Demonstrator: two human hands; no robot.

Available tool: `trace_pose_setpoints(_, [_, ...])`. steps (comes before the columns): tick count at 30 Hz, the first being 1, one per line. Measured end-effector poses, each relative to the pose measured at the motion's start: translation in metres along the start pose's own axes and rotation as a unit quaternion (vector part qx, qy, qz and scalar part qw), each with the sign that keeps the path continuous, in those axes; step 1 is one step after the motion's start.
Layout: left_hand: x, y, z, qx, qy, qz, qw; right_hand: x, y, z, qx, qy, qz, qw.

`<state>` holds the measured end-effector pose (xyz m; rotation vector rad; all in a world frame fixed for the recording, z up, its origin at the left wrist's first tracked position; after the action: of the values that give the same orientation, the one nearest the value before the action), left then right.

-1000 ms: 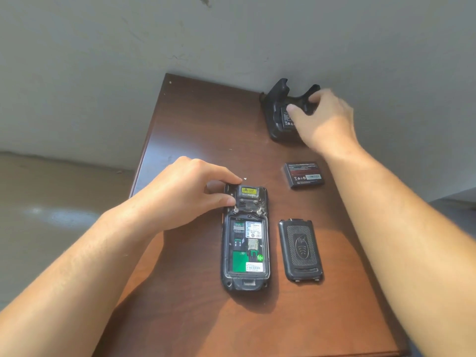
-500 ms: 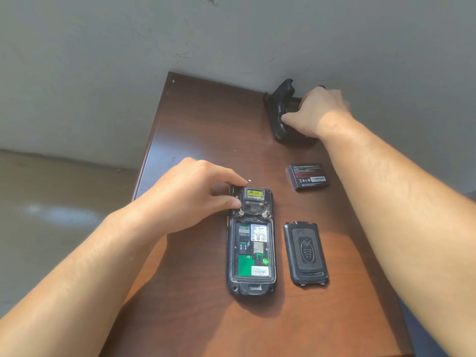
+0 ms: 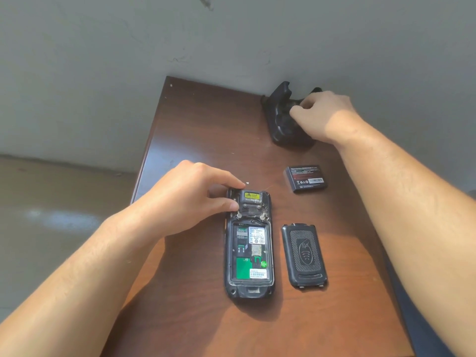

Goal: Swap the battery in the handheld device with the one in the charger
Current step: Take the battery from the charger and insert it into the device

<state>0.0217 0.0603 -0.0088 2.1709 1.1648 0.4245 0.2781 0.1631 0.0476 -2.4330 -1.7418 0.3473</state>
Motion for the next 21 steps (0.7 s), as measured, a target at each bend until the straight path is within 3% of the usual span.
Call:
trace_pose_setpoints(13, [-0.001, -0.001, 0.000, -0.008, -0.001, -0.003, 1.000, -0.029, -0.002, 0.014, -0.016, 0.072, -0.038, 0.997])
trace_pose_setpoints(21, [0.000, 0.000, 0.000, -0.017, 0.001, -0.005, 1.000, -0.050, 0.004, 0.007, 0.066, 0.131, -0.102, 0.984])
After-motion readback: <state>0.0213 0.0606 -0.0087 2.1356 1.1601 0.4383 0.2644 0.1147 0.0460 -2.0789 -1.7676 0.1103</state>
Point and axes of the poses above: each hand's wrist, its own x-axis towards the middle knuckle, its own z-axis out of the palm, y = z × x, the point moved 3 cm from there along x, towards the middle knuckle, and after that the axes turned 1 degree about x, right-handed, at the moved point
